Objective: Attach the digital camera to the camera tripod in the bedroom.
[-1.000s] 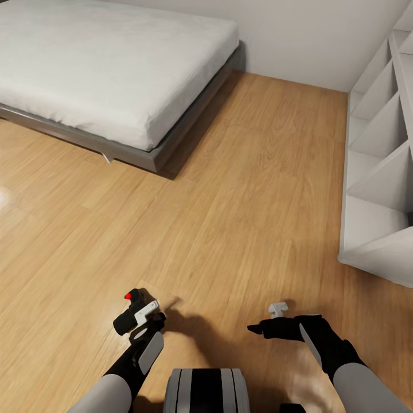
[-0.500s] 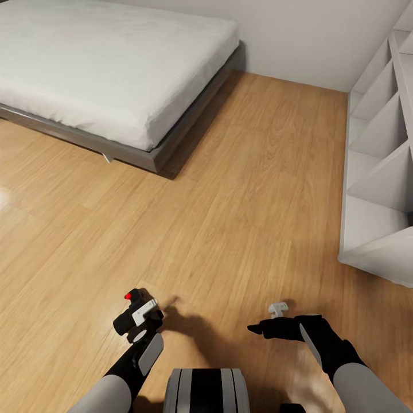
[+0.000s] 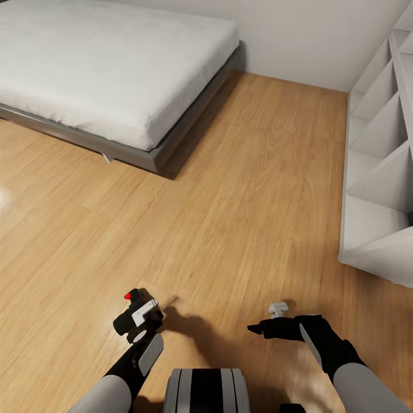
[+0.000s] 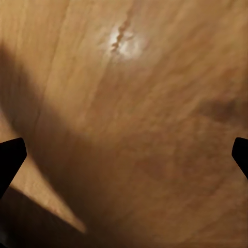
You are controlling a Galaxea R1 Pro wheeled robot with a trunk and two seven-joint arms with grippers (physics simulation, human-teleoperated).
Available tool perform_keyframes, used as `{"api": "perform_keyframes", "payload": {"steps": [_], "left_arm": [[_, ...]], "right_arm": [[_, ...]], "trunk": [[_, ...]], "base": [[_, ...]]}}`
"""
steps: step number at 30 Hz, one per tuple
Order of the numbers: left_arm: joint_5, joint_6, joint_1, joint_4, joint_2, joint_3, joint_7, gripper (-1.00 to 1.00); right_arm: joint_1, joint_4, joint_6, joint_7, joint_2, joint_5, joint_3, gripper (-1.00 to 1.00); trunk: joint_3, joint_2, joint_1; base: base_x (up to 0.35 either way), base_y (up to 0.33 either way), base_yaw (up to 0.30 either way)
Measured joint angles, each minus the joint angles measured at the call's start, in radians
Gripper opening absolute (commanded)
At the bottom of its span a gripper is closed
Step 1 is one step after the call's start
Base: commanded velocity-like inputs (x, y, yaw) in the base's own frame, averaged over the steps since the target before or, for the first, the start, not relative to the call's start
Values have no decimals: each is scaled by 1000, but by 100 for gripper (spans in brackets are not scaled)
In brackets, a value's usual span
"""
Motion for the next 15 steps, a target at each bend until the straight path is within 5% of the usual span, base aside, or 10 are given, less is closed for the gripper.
{"api": "perform_keyframes", "payload": {"steps": [15], "left_arm": [[1,0,0,10,0,0,-1,100]], "right_arm": [[0,0,0,0,0,0,0,100]], "trunk": [[0,0,0]], "base": [[0,0,0]]}}
